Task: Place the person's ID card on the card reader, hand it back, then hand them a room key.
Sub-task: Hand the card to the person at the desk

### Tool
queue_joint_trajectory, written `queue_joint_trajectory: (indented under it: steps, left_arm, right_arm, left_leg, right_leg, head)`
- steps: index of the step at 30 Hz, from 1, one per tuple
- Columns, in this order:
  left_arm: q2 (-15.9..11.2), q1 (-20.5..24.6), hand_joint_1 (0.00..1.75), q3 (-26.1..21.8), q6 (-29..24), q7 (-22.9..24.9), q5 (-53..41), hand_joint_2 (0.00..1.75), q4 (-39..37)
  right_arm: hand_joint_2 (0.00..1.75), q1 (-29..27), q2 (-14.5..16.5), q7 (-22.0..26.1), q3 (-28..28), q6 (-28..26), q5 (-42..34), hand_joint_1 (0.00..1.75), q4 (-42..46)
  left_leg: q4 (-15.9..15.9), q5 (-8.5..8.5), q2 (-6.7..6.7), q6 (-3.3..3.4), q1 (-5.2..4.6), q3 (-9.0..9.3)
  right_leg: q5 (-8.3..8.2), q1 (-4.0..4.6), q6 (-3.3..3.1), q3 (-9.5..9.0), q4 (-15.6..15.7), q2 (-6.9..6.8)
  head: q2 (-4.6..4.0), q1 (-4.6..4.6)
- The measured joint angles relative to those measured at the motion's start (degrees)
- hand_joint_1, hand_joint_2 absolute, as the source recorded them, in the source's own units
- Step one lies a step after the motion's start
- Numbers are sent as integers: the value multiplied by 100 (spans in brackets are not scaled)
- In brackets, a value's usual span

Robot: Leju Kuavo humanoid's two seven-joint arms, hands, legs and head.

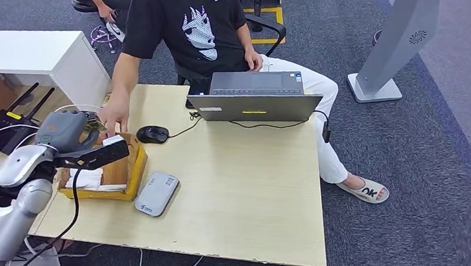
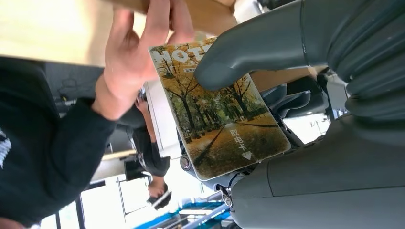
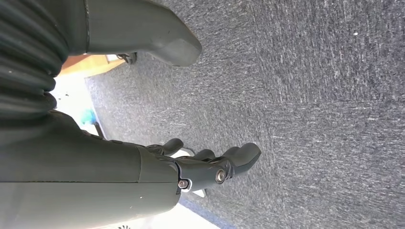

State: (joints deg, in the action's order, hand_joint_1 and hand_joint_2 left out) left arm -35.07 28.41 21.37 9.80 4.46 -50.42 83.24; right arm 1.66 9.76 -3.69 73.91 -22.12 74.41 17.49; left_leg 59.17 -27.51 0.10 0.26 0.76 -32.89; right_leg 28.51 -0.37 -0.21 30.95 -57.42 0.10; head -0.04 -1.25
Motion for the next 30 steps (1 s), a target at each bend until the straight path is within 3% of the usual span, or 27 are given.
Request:
queue_joint_trajectory:
  steps: [13,24,28,30]
  left_arm:
    - [-198,272,175,-377,-76,248,-357,175,57]
    - [38,466,175,-671,-420,330,-748,175,-223]
    - [115,457,5,-710,-508,328,-817,175,-279]
    - [192,414,0,-751,-749,319,-970,175,-281]
  right_arm:
    - [175,7,5,15,50,-15,143,0,0]
    - [175,29,24,20,110,-50,299,0,0]
    - [175,29,29,20,136,-51,310,0,0]
    - [175,29,29,20,143,-51,333,0,0]
  left_leg:
    - [0,0,-1,0,-1,-3]
    - [0,0,4,0,-2,-4]
    - [0,0,7,0,-2,-8]
    - [0,-1,6,0,-3,-10]
  right_leg:
    - [0,-1,0,5,0,0]
    - [0,-1,0,7,0,5]
    - [0,-1,0,11,0,9]
    - [0,-1,0,13,0,9]
  head:
    - [0,0]
    - [0,-1]
    - [0,-2]
    - [0,-2]
